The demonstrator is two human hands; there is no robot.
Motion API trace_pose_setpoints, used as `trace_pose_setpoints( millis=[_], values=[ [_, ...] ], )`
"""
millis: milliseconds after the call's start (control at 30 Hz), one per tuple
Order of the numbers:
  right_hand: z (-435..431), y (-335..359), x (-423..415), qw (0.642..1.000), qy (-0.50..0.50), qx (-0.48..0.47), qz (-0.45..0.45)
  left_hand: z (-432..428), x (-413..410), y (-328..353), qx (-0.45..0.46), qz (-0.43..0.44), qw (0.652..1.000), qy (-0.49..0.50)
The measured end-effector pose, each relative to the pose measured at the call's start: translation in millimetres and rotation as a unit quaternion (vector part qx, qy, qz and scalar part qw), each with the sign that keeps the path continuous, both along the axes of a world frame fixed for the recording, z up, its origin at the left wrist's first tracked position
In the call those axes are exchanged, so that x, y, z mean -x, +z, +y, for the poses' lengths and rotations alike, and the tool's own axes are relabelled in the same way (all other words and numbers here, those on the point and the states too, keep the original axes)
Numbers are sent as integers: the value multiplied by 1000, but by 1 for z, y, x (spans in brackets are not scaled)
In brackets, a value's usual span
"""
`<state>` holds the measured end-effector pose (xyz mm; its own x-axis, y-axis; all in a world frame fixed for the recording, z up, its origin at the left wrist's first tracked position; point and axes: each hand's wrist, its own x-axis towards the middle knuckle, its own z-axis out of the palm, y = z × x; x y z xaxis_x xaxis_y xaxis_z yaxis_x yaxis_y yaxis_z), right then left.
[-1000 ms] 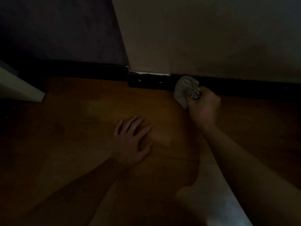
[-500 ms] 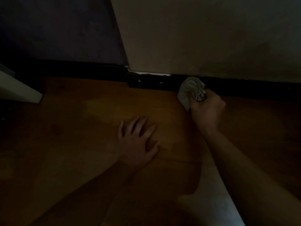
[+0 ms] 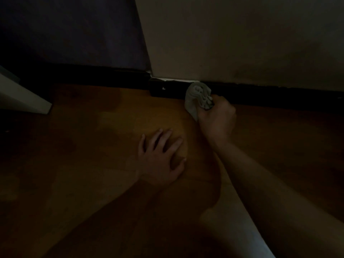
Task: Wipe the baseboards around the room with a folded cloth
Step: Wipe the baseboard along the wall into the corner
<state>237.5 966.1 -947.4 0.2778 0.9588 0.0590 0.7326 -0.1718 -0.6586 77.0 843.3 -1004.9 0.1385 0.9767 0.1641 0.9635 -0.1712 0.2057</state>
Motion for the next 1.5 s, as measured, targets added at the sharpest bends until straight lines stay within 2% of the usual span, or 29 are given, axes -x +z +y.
trace_pose_setpoints(
  millis=[100,333,500,633,933,1067,1233,1500],
  values=[
    [1,6,8,1000,25,12,-4,0,1,0,2,-1,1000,-2],
    [-5,-3,-69,998,-61,5,7,5,-6,10,33,-33,999,5],
    [-11,2,-120,992,-121,1,25,16,-33,13,29,-73,993,-84],
    [-17,5,-139,987,-154,-13,50,17,-46,7,39,-22,995,-89],
    [-11,-1,-133,989,-137,-15,46,16,-48,8,30,-5,996,-84],
    [-8,-4,-128,995,-98,-13,9,17,-48,6,16,-5,996,-84],
    [-10,-5,-124,992,-127,1,24,16,-49,4,3,-17,996,-87],
    [0,0,-47,1000,3,3,-8,16,-47,5,25,-11,996,-88]
  ],
)
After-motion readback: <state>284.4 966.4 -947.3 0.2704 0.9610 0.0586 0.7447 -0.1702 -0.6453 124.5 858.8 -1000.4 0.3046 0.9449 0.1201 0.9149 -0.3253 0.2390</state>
